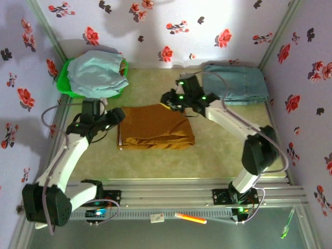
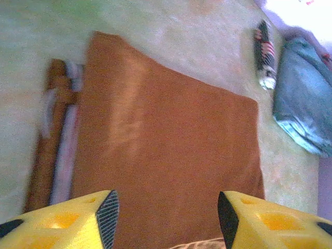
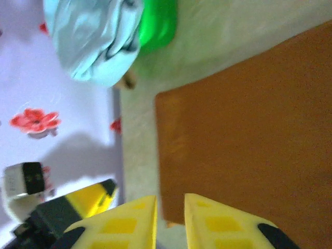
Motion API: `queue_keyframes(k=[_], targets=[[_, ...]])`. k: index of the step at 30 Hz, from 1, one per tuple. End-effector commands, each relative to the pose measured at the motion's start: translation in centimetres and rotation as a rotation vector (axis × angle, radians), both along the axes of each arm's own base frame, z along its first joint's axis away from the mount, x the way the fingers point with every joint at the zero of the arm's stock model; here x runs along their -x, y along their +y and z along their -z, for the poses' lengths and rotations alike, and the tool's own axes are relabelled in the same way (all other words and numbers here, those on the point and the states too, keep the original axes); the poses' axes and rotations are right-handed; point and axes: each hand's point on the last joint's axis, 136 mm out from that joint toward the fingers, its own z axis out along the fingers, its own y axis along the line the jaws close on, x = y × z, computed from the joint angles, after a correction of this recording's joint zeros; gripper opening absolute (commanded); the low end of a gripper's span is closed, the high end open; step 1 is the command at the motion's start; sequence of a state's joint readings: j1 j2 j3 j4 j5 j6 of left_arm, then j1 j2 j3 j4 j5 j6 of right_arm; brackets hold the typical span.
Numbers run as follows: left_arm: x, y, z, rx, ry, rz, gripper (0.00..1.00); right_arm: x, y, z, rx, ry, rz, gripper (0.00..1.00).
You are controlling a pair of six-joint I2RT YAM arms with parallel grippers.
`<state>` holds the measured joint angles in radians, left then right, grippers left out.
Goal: Fold and stack the trousers
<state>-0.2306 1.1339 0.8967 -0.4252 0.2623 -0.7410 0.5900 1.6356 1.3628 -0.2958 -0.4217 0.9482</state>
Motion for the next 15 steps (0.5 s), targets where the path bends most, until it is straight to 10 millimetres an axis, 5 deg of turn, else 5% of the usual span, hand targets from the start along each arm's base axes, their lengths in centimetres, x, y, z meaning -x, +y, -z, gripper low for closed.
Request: queue_keyframes(k=[1,5,11,15], targets=[[-1.3,-2.5,2.0,-0.054,0.005,0.087,0.48,1.2,-3.6,6.6,0.167,0.068,0.062,0.09],[-0.7,-1.7,8.4,-0.119,0.113,0.055,0.40,2.5,-5.3,11.9,0.204,0.135,0.093,0.00],[4.6,1.1,17.7,-0.165,0.276,-0.029,0.33,6.3,-6.8,21.3,0.193,0.313,0.151,0.00],[7.1,2.6,20.9,-0.185,0.341,-0.071,0.33,8.9,-7.6,24.3,0.181,0.392,0.150,0.00]])
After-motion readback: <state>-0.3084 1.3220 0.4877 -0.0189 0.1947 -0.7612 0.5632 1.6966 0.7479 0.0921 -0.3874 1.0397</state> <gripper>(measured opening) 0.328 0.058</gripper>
